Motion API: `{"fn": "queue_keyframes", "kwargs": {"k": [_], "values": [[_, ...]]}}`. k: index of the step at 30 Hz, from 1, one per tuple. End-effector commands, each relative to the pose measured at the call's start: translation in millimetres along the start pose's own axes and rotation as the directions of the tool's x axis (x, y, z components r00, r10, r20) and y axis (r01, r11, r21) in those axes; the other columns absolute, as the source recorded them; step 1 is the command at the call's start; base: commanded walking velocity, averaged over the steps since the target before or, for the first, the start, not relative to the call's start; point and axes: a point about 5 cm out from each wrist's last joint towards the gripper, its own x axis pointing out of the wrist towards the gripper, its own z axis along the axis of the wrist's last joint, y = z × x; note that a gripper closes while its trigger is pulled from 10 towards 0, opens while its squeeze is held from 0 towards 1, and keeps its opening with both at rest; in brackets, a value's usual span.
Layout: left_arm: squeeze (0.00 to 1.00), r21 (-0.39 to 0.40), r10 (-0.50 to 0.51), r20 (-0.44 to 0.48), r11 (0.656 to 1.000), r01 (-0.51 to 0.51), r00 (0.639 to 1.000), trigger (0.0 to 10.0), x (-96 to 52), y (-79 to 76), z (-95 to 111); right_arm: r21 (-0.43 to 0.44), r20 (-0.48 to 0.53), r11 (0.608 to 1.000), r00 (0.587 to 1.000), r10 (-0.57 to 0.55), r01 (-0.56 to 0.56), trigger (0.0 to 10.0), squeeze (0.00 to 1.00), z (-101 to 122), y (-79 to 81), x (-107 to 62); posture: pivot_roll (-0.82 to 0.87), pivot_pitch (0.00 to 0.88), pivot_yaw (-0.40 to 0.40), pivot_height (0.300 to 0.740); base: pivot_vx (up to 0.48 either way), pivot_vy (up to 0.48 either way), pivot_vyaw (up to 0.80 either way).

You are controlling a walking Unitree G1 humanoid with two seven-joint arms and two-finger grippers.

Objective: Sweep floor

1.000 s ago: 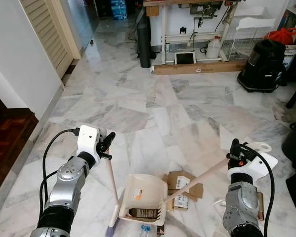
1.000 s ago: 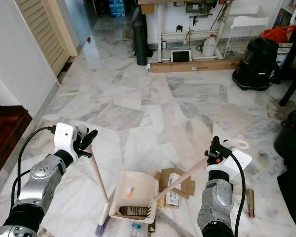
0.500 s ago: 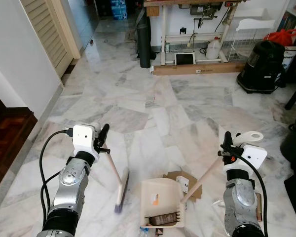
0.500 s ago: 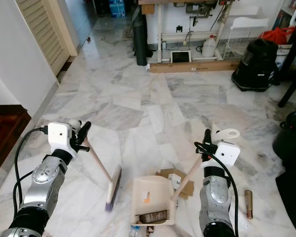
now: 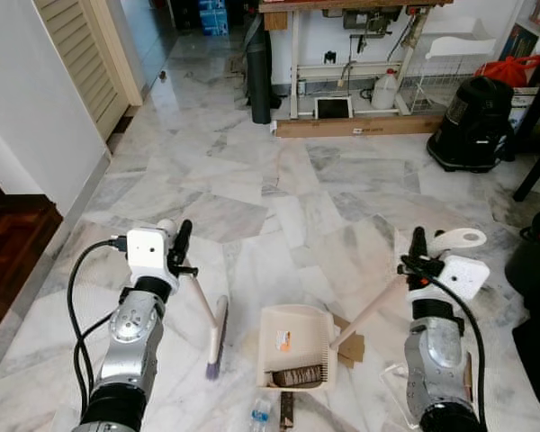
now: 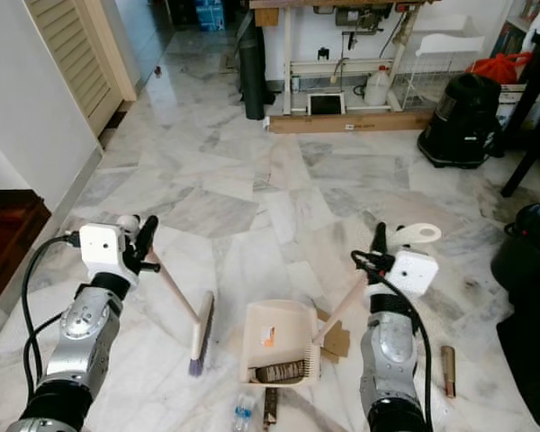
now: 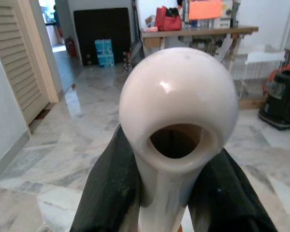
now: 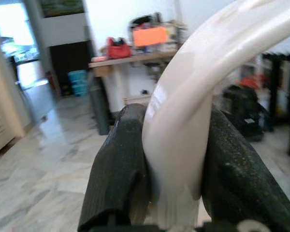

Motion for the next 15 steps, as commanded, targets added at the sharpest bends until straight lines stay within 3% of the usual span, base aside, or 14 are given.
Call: {"fn": "queue_keyframes", "kwargs": {"k": [1, 7, 15], "values": [[0.0, 0.023, 0.029, 0.051, 0.999, -0.03, 0.998, 10.0, 1.7, 6.4, 6.9, -0.002, 0.079, 1.0, 0.997, 0.003, -0.003, 10.0, 0.0, 14.4, 0.6, 5.0, -0.02, 0.0, 0.012, 0.74, 0.0, 0.0, 0.0], [0.0, 0.027, 0.067, 0.061, 0.997, -0.069, 0.996, 10.0, -0.1, 11.0, 6.9, -0.006, 0.094, 1.0, 0.996, 0.005, -0.005, 10.0, 0.0, 19.7, -0.6, 6.6, -0.03, 0.0, -0.01, 0.74, 0.0, 0.0, 0.0], [0.0, 0.039, 0.036, 0.068, 0.998, -0.039, 0.997, 10.0, 3.3, 7.5, 8.8, -0.021, 0.094, 1.0, 0.996, -0.01, 0.012, 10.0, 0.0, 21.1, -3.2, 7.8, -0.03, 0.0, 0.006, 0.74, 0.0, 0.0, 0.0]]}}
